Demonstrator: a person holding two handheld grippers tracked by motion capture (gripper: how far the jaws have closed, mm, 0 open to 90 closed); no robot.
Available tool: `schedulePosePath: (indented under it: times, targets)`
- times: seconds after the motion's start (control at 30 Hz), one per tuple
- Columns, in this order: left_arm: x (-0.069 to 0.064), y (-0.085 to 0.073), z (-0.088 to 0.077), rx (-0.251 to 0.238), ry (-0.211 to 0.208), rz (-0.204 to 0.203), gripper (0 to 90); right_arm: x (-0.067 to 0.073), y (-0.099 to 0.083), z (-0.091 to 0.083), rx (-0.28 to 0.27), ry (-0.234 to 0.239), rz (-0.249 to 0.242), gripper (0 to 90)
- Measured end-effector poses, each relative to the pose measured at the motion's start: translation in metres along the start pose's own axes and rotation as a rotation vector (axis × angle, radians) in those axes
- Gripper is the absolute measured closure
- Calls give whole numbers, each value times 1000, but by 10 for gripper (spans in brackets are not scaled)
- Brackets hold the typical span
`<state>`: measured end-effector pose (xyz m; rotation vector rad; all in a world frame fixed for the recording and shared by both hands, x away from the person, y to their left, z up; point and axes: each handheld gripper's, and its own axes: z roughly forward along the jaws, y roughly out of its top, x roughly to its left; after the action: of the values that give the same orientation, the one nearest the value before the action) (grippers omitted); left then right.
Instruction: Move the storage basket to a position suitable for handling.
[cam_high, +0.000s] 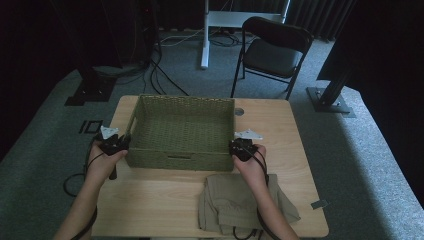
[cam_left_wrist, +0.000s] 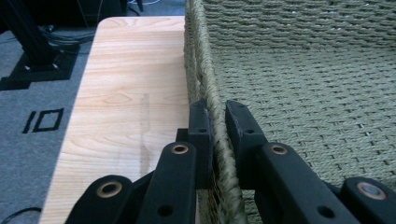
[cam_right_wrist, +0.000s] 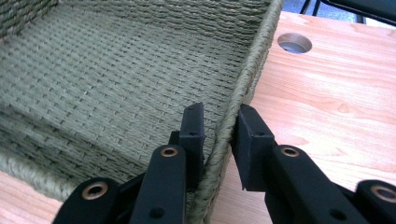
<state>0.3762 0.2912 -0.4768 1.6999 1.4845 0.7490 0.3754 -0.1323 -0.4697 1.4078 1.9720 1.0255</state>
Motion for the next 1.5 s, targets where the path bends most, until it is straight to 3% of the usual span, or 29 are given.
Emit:
schedulePosePath:
  times: [0.17,0.27,0.47,0.73,1.33,1.5]
  targets:
    - [-6,-2,-1,-11,-5,-7,820,-5,-1,-2,2,-7,4,756]
    - [-8,-4,-1,-20,-31,-1,808,-8,-2,-3,3,-16,10,762]
    - [-20,-3,-2,-8,-25,13,809,-17,-4,-6,-3,-22,39,773]
    - [-33,0,3,1,-12,18,811,-27,-7,-9,-12,-40,43,778]
    - [-72,8,19,5,-53,35,806,-65,-14,-21,-6,-86,57,783]
    - [-81,10,23,6,-67,32,803,-76,-15,-23,-4,-79,62,781]
